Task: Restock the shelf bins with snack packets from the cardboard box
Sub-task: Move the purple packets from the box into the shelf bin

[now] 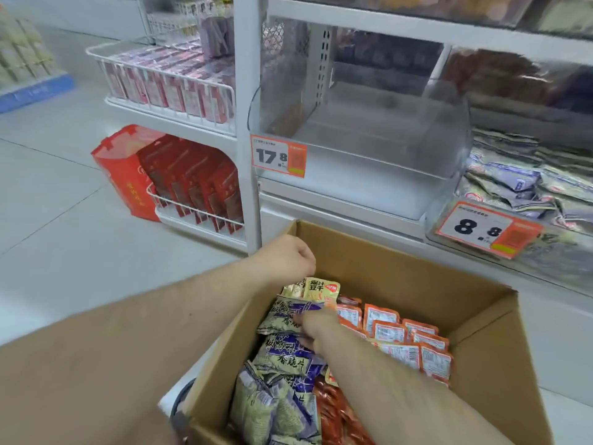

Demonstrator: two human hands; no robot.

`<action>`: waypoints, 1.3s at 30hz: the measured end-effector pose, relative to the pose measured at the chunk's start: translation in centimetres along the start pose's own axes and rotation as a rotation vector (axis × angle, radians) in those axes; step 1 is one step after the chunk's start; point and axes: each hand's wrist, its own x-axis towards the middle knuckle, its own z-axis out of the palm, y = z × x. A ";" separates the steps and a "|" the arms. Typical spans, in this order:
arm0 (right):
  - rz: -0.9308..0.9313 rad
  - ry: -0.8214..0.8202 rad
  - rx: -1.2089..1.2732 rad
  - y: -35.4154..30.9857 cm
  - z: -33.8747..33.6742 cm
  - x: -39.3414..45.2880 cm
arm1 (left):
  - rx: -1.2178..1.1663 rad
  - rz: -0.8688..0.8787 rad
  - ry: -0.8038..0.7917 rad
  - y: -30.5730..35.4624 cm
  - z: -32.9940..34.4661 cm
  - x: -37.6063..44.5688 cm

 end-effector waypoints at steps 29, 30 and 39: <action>-0.012 -0.030 -0.215 2.7 0.9 -1.0 | -0.449 -0.144 -0.064 -1.5 -1.8 -0.2; -0.017 -0.043 -0.207 2.3 0.0 -1.3 | -0.454 -0.149 -0.074 -1.5 -1.8 -0.1; -0.309 0.023 -0.298 -3.2 -16.8 -10.1 | -0.475 -0.126 -0.095 2.4 -1.0 -1.3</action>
